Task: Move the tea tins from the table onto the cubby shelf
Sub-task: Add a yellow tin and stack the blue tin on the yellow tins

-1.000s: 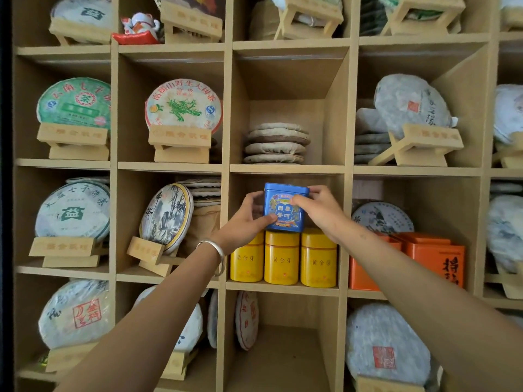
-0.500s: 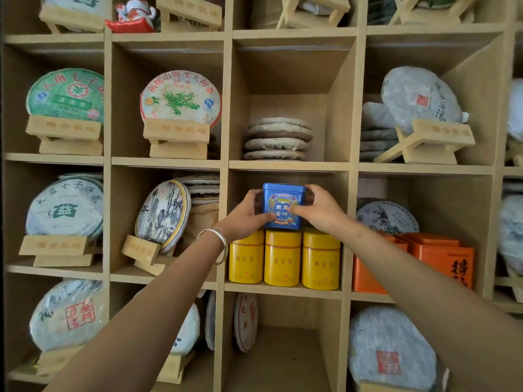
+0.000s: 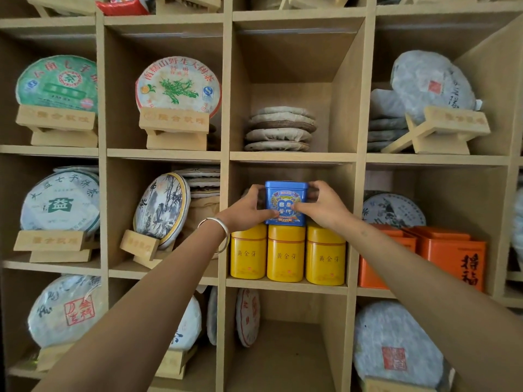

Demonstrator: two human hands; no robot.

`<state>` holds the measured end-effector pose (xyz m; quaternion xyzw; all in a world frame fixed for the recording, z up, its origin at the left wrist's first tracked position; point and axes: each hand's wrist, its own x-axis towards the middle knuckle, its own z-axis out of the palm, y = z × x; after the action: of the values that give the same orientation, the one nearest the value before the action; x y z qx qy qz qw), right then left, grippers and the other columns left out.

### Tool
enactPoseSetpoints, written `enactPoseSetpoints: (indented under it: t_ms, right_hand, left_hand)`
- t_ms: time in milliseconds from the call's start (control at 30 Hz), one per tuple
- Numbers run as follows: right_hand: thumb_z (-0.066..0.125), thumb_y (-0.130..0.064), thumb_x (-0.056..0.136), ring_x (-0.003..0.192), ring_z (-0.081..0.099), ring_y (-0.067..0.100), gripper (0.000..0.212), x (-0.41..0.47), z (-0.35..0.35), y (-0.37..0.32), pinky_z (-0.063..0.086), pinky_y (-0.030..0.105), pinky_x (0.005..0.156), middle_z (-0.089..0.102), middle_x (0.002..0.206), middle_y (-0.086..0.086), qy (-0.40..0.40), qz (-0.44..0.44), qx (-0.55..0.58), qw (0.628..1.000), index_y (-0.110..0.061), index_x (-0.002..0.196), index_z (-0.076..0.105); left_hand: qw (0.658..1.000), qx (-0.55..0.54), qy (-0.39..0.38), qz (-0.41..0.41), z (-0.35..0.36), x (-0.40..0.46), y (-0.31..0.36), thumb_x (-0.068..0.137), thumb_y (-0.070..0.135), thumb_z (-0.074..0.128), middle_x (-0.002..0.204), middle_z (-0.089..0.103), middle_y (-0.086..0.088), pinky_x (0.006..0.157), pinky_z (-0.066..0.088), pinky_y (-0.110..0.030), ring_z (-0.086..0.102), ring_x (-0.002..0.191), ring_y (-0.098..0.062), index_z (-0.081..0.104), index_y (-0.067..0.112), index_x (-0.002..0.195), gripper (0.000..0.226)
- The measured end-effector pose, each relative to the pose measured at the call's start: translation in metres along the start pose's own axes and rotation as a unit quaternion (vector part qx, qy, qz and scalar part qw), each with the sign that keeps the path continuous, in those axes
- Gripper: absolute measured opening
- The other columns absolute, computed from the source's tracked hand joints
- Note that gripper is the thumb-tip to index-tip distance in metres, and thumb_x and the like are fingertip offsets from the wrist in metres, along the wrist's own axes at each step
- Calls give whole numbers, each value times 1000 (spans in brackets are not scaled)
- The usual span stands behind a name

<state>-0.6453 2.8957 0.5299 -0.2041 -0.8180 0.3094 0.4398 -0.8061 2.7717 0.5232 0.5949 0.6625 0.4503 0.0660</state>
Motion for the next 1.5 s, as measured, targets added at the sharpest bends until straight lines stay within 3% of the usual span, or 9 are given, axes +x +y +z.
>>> enactPoseSetpoints:
  t_ms: [200,400,633,767,967,1167,1300,1400,1500]
  right_hand:
    - [78,-17,76,97,58,11,63,2,-4,3,49,17,60,60,124,6,3,3,-17,1000,-12,130,44]
    - [78,-17,77,103,59,14,68,3,-4,0,53,23,70,58,126,6,-9,4,-21,1000,-11,134,40]
    - [76,-28,78,109,59,18,72,6,-6,-2,53,28,77,57,128,8,0,14,-37,999,-11,137,38]
    - [74,-33,80,114,55,19,76,7,-12,-3,46,25,74,54,133,9,11,20,-47,999,-11,141,34]
    - [72,-36,81,117,53,20,72,-8,-27,-11,42,26,81,52,134,9,70,-9,-48,996,-13,139,37]
    - [62,-22,85,105,55,7,40,-96,-55,15,44,19,85,56,115,-3,174,-190,-46,965,-21,123,50]
    - [59,-22,85,104,47,1,39,-158,-44,67,36,15,84,47,111,-13,124,-191,-167,959,-21,123,50]
    - [64,-15,86,107,48,6,43,-180,-26,99,39,19,84,48,117,-7,63,-159,-213,962,-16,127,51]
    - [63,-12,86,107,53,11,46,-187,-18,115,42,19,83,50,121,-3,23,-126,-186,974,-16,130,50]
  left_hand:
    - [1000,6,-3,-6,4,4,1,88,21,67,126,53,-1,77,56,-22,59,104,-10,22,17,144,72]
    - [1000,-6,-1,-14,4,5,0,86,21,70,132,54,-6,94,54,-38,59,114,-17,23,16,144,74]
    - [1000,7,3,-23,-2,2,6,82,29,74,125,54,-2,81,53,-23,60,100,-8,18,18,148,88]
    - [999,-2,14,-37,-10,-4,9,80,31,75,138,49,-10,101,47,-42,53,122,-21,14,20,149,92]
    - [989,71,124,32,-4,-30,29,84,27,72,147,38,-11,102,43,-35,40,134,-23,20,17,148,83]
    - [949,45,264,163,33,-104,20,84,28,59,132,52,7,99,37,-14,48,120,-1,44,25,136,54]
    - [959,156,151,182,101,-144,-3,85,24,55,133,51,7,104,35,-18,44,123,-3,46,26,136,52]
    - [952,233,68,184,148,-145,-16,84,23,56,147,41,5,112,11,-14,31,136,-9,39,24,143,62]
    - [974,165,36,148,174,-139,-15,80,18,57,147,43,0,107,6,-3,33,138,-12,40,19,143,65]
